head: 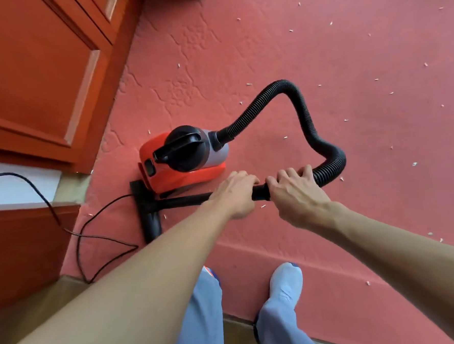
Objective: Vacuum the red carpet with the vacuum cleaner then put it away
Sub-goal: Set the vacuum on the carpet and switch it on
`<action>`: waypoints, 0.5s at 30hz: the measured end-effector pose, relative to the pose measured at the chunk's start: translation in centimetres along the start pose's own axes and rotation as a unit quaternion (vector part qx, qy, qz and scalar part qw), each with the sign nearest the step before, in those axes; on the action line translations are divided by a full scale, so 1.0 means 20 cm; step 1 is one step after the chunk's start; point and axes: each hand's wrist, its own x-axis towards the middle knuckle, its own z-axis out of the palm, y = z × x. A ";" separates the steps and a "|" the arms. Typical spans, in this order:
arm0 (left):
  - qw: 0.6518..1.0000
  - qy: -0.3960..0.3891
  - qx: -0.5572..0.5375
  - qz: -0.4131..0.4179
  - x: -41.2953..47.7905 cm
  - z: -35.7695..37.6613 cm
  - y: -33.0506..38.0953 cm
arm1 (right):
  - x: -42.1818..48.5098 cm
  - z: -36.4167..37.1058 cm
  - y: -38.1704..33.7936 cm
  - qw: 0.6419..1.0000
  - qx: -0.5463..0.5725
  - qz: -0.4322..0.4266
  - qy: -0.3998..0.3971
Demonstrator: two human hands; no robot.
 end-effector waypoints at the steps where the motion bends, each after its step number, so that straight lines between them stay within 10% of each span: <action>1: 1.000 0.000 -0.002 0.013 -0.03 -0.05 0.08 | -0.06 -0.07 0.03 1.000 -0.013 -0.008 0.011; 15: 0.992 0.075 -0.104 0.009 -0.33 -0.24 0.58 | -0.51 -0.60 0.16 0.984 -0.159 -0.080 0.013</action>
